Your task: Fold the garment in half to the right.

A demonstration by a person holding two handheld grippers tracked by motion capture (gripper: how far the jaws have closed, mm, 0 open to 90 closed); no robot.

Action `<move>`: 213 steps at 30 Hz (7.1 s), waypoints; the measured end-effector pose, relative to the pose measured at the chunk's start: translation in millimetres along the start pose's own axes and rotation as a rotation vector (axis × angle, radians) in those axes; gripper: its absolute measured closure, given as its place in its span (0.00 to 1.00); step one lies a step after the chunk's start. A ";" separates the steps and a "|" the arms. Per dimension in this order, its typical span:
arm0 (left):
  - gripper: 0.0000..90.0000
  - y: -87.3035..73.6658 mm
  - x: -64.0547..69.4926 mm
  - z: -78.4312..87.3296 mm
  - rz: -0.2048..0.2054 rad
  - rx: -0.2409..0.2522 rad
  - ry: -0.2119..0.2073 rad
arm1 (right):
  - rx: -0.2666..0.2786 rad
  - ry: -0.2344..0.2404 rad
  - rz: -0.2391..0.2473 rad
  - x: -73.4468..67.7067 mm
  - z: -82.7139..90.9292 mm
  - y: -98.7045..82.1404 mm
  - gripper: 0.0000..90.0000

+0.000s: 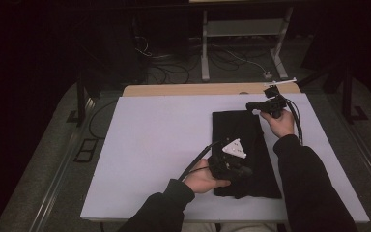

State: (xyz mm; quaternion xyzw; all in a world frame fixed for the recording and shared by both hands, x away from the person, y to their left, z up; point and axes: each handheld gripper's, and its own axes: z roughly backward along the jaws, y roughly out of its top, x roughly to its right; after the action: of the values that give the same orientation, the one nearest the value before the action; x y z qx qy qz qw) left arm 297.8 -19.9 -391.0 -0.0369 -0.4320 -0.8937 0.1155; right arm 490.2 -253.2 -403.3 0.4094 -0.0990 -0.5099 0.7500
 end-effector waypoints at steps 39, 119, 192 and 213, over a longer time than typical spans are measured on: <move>0.95 21.1 4.6 -47.0 -0.014 -0.061 -0.036 | 0.042 -0.049 -0.103 35.5 33.1 -32.9 0.35; 0.09 43.4 -17.7 -40.5 0.047 -0.034 -0.075 | 0.157 0.009 0.009 10.0 144.2 -108.8 0.00; 0.00 -59.5 -61.1 115.7 0.176 0.183 0.284 | 0.131 0.030 0.082 -19.2 165.0 -164.3 0.00; 0.00 -91.0 -63.6 149.4 0.210 0.208 0.357 | 0.126 0.031 0.073 -16.1 166.2 -167.0 0.00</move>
State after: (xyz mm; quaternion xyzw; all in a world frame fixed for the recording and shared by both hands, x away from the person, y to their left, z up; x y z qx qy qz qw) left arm 332.8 162.5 -377.8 0.0891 -0.4884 -0.8198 0.2854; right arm 274.5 -349.0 -411.2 0.4598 -0.1341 -0.4687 0.7423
